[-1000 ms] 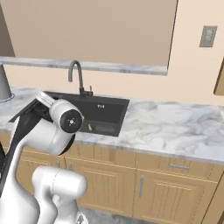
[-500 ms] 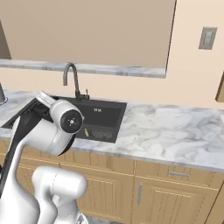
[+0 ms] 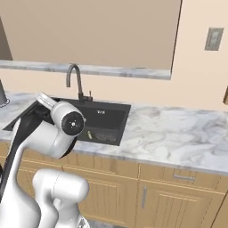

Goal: Open the cabinet, pick the kettle from the cabinet, and place it in the sink.

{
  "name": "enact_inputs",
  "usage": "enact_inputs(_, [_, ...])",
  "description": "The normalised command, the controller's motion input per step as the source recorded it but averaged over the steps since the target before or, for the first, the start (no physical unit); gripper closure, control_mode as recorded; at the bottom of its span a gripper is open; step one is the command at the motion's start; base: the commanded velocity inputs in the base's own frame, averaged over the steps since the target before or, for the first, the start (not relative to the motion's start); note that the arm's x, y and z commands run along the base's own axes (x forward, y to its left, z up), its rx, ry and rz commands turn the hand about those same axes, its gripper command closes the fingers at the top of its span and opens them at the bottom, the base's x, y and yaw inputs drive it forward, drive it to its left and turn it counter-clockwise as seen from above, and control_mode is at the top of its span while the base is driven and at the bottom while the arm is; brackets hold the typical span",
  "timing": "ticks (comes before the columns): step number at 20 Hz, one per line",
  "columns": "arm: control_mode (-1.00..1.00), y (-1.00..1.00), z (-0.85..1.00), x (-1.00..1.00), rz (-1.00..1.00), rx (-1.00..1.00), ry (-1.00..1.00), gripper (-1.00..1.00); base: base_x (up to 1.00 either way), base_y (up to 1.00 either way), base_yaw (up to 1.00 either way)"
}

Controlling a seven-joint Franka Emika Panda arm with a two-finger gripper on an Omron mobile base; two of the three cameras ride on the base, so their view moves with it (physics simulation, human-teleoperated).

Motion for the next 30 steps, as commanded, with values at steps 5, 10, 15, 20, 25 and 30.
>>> enact_inputs(5, [1.0, 0.0, 0.0, 0.0, 0.0, 0.0, 0.0, 1.0, 0.0, 0.38, 0.0])
enact_inputs(10, [1.0, 0.0, 0.0, 0.0, 0.0, 0.0, 0.0, 1.0, 0.0, 0.46, -0.02])
enact_inputs(15, [1.0, 0.0, 0.0, 0.0, 0.0, 0.0, 0.0, 1.0, 0.0, 0.41, -0.01])
enact_inputs(20, [1.0, 0.0, 0.0, 0.0, 0.0, 0.0, 0.0, 1.0, -0.13, 0.08, 0.0])
enact_inputs(25, [1.0, 0.0, 0.0, 0.0, 0.0, 0.0, 0.0, 1.0, -0.36, 0.06, 0.0])
enact_inputs(30, [1.0, 0.0, 0.0, 0.0, 0.0, 0.0, 0.0, 1.0, -0.1, 0.13, 0.02])
